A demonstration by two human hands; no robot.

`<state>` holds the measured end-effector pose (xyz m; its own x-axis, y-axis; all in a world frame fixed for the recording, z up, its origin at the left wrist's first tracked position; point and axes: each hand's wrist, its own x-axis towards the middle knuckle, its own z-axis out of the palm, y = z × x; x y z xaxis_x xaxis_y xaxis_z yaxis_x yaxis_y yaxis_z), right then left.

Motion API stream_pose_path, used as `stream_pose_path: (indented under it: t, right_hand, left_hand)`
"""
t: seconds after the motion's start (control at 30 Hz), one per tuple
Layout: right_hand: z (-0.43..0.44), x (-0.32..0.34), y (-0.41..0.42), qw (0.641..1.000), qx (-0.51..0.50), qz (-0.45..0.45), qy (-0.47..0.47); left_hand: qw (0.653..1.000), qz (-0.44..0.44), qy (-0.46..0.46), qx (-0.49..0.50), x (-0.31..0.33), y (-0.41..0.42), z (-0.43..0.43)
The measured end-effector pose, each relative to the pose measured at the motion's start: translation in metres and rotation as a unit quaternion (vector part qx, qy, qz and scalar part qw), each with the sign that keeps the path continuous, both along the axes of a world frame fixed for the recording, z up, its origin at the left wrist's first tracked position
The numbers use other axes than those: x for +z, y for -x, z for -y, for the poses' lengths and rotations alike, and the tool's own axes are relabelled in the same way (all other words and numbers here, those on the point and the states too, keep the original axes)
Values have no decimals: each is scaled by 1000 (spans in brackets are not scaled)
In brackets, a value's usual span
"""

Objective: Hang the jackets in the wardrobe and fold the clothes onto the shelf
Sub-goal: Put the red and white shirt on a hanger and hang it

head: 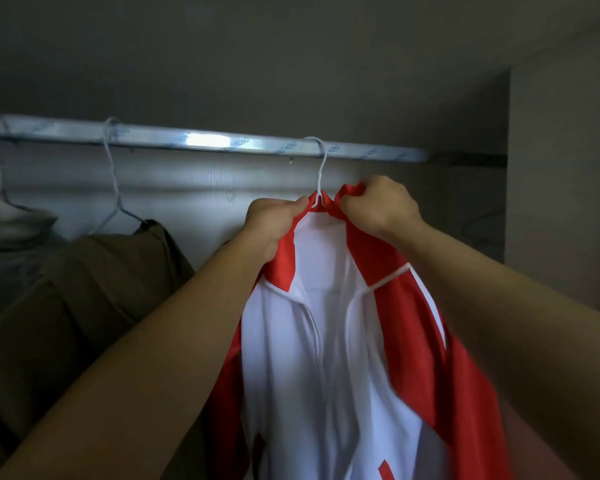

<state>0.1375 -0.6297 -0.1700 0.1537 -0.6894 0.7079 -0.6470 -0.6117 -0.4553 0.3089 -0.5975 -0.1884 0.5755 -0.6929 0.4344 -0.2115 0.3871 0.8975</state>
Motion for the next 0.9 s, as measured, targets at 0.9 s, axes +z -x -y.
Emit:
stream_pose_path:
  t: [0.9]
  right_hand:
    - [5, -8, -40, 987, 145, 75, 15]
  left_hand:
    - [871, 365, 82, 319, -16, -5, -25]
